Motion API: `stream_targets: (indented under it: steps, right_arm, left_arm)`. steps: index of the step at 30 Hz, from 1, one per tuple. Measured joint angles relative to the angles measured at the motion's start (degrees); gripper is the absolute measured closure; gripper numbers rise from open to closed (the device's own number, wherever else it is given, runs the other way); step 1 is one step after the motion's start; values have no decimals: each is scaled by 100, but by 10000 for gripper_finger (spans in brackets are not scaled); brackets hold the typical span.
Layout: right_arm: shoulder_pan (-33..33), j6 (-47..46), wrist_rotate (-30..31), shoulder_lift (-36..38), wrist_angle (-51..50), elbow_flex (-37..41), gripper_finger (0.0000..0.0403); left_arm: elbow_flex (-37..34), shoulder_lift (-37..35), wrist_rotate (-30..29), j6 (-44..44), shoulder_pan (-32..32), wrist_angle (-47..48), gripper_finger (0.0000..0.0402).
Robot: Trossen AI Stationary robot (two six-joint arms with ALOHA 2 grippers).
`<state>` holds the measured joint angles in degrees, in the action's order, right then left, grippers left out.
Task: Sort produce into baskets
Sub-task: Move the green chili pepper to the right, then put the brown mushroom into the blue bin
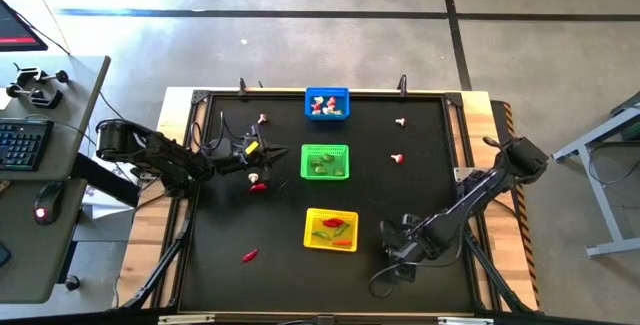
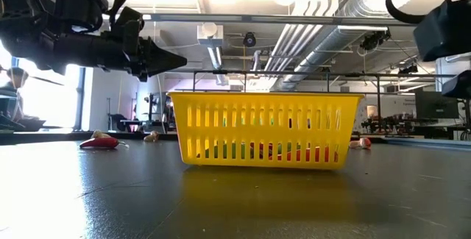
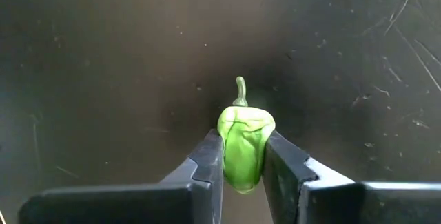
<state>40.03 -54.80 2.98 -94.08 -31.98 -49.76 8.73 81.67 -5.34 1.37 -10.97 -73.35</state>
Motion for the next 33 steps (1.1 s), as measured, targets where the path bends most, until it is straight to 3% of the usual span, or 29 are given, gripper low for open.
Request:
stream_targets:
  steps: [5, 14, 20, 23, 26, 33]
  right_arm:
    - [-22, -155, -63, -4, -143, -1, 315]
    - [-187, 75, -524, -17, -393, -165, 200]
    - [-273, 126, -362, 408, -868, -435, 183]
    - [-374, 132, -284, 819, -1177, -526, 197]
    - [-550, 357, -141, 1204, -1484, -533, 236]
    - [-1285, 1788, 308, 1832, -1847, -502, 388]
  left_arm:
    - [0, 0, 33, 153, -136, 1, 401]
    - [4, 0, 133, 191, -251, 3, 401]
    - [4, -57, 588, 54, -577, 153, 401]
    - [9, -243, 957, 46, -797, 523, 401]
    - [110, -588, 1397, -10, -1019, 1339, 401]
    - [1137, -1570, 1685, -747, -1153, 5253, 401]
